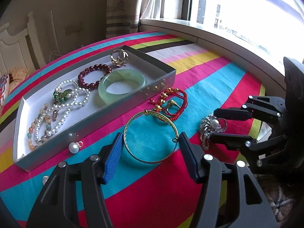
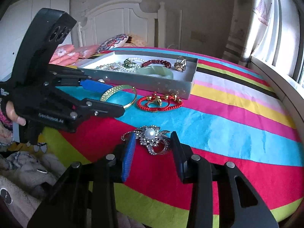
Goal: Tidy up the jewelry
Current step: 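Carry the gold bangle and silver brooch into the tray and open both grippers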
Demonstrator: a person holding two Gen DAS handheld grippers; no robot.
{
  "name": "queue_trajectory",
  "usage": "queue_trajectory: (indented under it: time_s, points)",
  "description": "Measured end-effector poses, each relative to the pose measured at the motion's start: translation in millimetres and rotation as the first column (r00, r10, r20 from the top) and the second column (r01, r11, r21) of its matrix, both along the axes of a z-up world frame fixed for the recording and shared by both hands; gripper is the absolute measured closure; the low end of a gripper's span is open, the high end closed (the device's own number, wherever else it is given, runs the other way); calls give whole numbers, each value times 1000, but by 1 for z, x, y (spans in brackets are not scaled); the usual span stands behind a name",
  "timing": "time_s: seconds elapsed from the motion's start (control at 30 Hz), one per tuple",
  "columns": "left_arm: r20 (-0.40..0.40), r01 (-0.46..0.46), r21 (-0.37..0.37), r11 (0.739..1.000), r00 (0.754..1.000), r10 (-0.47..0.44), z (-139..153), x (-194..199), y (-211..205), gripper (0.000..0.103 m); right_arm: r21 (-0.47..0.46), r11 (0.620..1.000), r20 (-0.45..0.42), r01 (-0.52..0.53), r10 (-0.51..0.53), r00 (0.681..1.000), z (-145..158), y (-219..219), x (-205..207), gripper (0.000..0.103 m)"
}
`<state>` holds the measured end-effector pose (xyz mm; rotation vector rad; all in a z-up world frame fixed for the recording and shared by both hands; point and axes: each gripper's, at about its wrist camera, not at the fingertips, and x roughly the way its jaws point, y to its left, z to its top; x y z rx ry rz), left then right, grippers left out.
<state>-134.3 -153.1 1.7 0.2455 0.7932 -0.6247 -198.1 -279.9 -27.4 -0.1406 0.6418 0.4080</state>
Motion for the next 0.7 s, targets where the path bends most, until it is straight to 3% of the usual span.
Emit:
queue_trajectory:
  time_s: [0.33, 0.7]
  points:
    - [19, -26, -19, 999, 999, 27, 2, -16, 12, 44, 42, 999, 40, 25, -27, 999, 11, -9, -7, 66]
    - [89, 106, 28, 994, 990, -108, 3, -63, -29, 44, 100, 988, 59, 113, -120, 991, 23, -41, -9, 66]
